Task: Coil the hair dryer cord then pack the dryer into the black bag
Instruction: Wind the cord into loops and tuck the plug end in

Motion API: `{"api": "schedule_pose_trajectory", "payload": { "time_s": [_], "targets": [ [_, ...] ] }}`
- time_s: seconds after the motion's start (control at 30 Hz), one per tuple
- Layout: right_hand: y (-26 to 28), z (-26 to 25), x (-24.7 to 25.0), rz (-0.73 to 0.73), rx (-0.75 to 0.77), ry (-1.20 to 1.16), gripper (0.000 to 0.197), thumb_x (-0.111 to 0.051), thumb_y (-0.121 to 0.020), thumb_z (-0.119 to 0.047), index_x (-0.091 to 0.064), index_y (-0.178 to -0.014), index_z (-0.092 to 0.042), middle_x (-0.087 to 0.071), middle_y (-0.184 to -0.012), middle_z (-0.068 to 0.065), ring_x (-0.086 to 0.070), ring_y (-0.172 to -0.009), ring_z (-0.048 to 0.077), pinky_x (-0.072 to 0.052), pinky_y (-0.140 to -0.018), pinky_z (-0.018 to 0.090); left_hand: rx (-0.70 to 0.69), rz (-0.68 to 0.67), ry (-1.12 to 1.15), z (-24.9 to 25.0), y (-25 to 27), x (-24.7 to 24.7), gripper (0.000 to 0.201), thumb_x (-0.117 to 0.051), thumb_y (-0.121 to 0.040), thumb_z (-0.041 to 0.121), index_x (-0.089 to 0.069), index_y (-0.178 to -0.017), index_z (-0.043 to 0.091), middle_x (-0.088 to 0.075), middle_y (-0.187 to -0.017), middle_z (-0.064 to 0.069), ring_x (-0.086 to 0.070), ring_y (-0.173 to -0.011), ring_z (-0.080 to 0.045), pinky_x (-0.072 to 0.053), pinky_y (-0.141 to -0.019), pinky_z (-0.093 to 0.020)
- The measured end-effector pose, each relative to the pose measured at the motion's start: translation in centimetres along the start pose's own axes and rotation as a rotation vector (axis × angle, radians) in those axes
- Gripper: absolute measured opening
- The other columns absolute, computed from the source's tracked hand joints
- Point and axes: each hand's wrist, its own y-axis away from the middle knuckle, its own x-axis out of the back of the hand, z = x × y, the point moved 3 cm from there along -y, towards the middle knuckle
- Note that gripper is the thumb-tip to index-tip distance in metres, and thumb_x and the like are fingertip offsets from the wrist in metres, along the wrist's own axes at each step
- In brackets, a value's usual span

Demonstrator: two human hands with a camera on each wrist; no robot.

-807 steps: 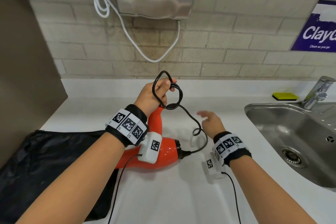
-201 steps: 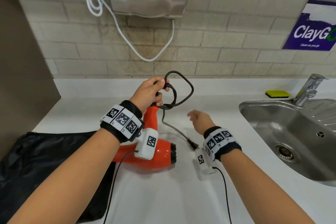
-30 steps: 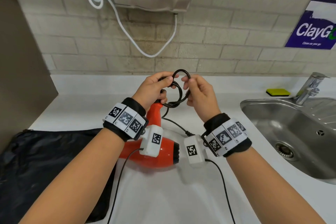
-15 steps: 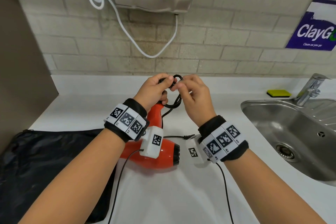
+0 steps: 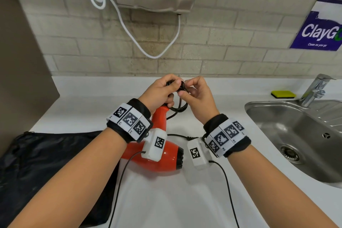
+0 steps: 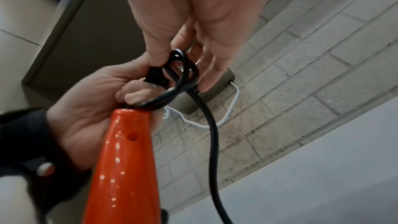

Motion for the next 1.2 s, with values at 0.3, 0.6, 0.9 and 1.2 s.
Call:
{"api": "schedule_pose_trajectory", "payload": {
  "time_s": [0.3, 0.6, 0.9, 1.2],
  "targets": [
    [0.4, 0.9, -0.8, -0.224, -0.035, 0.372, 0.008, -0.045, -0.093, -0.023, -0.051, -0.088, -0.023, -0.058, -0.074, 0.001, -0.06, -0.064, 0.008, -0.051, -0.065, 0.028, -0.032, 0.016, -0.09, 0.2, 0.2, 0.1, 0.011, -0.057, -0.088, 0.014, -0.058, -0.077, 0.017, -0.043, -0.059, -0.007, -0.035, -0.035, -0.006, -0.036, -0.038, -0.018],
    [0.3, 1.4, 1.7, -0.143, -0.086, 0.517, 0.028, -0.037, -0.09, -0.027, -0.049, -0.065, -0.026, -0.05, -0.071, 0.001, -0.046, -0.068, 0.014, -0.045, -0.072, 0.041, -0.039, 0.139, -0.061, 0.2, 0.4, 0.9, 0.013, -0.055, -0.088, 0.005, -0.06, -0.08, 0.014, -0.048, -0.062, -0.005, -0.033, -0.032, -0.004, -0.036, -0.038, -0.019],
    [-1.8, -1.9, 1.3, 0.092, 0.097, 0.477, 0.018, -0.046, -0.091, -0.005, -0.053, -0.076, -0.011, -0.046, -0.064, -0.009, -0.041, -0.061, 0.001, -0.035, -0.058, 0.007, -0.034, 0.033, -0.198, 0.5, 0.5, 0.6, 0.025, -0.06, -0.085, 0.005, -0.063, -0.101, 0.024, -0.064, -0.084, 0.002, -0.04, -0.036, -0.005, -0.039, -0.044, -0.021],
    [-1.0, -0.5, 2.0, 0.079, 0.077, 0.466, 0.008, -0.049, -0.092, -0.014, -0.056, -0.094, -0.018, -0.056, -0.085, -0.006, -0.05, -0.078, 0.007, -0.039, -0.069, 0.015, -0.009, 0.075, -0.108, 0.7, 0.8, -0.1, 0.012, -0.055, -0.088, 0.006, -0.063, -0.088, 0.014, -0.067, -0.079, -0.007, -0.031, -0.031, -0.004, -0.037, -0.039, -0.02]
  ]
}}
